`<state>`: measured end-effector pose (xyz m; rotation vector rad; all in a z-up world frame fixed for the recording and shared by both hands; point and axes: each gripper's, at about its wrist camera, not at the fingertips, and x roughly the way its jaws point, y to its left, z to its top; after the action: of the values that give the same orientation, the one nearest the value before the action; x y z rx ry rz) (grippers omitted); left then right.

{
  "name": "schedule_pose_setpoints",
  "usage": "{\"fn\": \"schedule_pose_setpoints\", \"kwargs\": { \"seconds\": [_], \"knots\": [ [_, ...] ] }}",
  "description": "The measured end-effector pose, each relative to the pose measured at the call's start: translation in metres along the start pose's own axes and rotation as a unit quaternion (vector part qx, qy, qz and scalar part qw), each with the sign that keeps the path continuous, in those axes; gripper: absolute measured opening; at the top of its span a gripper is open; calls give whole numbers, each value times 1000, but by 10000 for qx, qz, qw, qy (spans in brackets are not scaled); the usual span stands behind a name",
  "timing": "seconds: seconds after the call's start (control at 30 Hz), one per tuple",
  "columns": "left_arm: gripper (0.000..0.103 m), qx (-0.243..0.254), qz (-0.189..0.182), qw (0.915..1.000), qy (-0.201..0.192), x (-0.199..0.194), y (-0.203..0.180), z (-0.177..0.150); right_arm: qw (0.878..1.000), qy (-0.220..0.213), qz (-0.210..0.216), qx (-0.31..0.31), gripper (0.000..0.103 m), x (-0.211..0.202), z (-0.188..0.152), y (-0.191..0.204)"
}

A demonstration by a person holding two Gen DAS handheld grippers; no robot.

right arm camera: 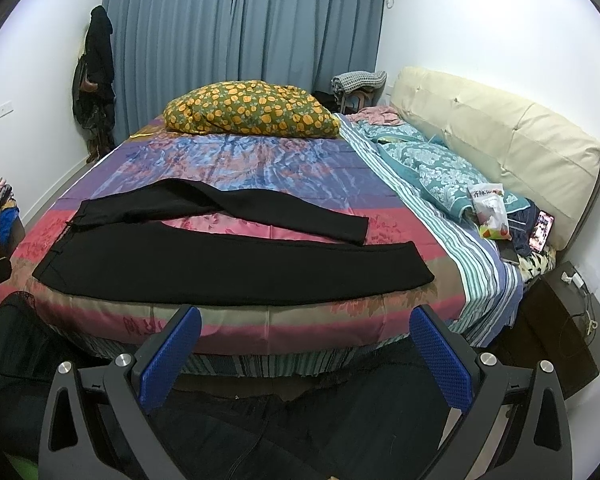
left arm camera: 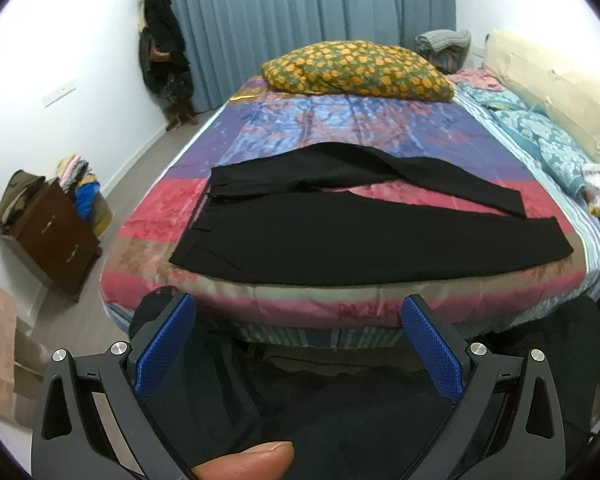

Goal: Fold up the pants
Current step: 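Move both grippers toward the black trousers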

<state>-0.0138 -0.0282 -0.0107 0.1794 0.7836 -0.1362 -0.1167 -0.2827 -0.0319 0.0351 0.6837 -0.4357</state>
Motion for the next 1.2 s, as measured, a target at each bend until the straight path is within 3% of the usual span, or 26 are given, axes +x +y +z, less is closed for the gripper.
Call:
{"fn": "schedule_pose_setpoints", "kwargs": {
  "seconds": [0.33,1.2],
  "knots": [
    [103,562,-470,9973,12,-8,-32,-6,9999,-90,-51,-139,103,-10,-4,2],
    [103,723,-467,9963,42,-7,-26,0,10000,-25,-39,87,103,-7,2,-5]
  ]
}}
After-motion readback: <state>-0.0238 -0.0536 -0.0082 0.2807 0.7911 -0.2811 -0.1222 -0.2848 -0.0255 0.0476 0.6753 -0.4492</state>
